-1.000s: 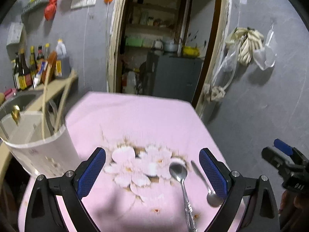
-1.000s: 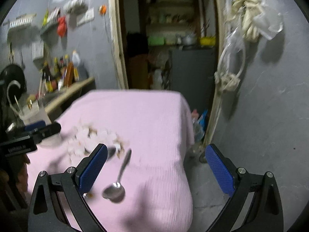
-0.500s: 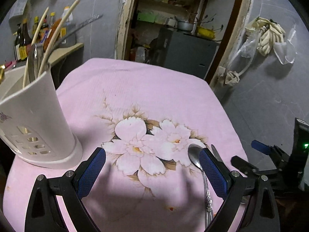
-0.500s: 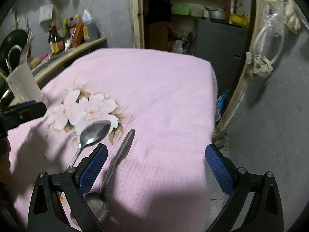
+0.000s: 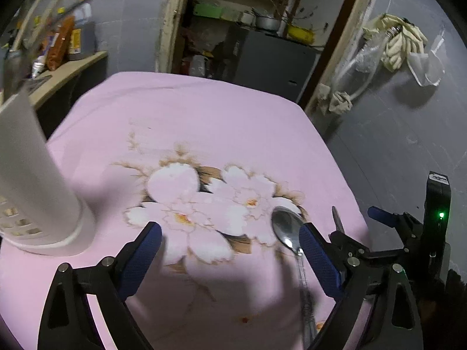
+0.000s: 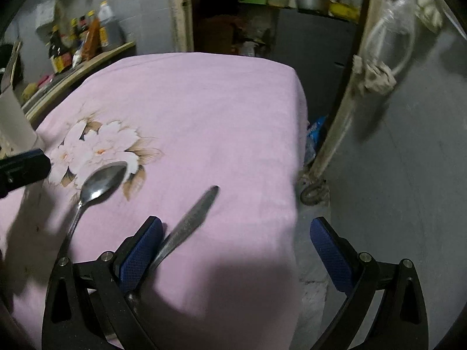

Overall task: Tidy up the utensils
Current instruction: 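Grasp a silver spoon with the left tool while the right tool grasps the other spoon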

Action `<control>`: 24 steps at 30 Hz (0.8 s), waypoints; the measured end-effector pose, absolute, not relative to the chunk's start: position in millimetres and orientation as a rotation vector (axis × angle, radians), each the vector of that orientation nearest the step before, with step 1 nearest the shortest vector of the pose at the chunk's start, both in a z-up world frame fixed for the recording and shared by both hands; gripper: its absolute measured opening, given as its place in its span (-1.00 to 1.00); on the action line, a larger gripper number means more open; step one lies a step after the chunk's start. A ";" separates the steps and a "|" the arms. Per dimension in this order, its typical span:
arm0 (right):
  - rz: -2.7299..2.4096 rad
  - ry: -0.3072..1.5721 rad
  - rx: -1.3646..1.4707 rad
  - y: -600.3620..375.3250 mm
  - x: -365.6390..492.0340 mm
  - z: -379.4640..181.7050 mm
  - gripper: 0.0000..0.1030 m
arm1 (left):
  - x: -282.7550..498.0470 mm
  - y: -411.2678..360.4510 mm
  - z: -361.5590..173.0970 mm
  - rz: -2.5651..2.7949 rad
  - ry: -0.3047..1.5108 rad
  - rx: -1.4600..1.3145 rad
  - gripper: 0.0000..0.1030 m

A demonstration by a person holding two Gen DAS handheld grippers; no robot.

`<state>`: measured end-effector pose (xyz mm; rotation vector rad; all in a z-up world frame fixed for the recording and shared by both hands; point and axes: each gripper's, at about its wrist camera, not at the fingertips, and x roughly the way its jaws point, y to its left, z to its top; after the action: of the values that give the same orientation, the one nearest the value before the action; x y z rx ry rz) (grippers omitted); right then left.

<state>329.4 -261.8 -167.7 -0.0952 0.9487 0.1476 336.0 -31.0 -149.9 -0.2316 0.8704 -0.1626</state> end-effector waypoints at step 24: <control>0.211 1.096 0.172 -307.0 354.0 -182.7 -0.38 | 366.3 -80.7 -170.0 -0.338 1.049 -0.170 -0.81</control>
<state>354.0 -307.0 -182.7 0.1720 1.0960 0.2111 366.3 -80.7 -170.0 -0.1701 1.0490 -0.3382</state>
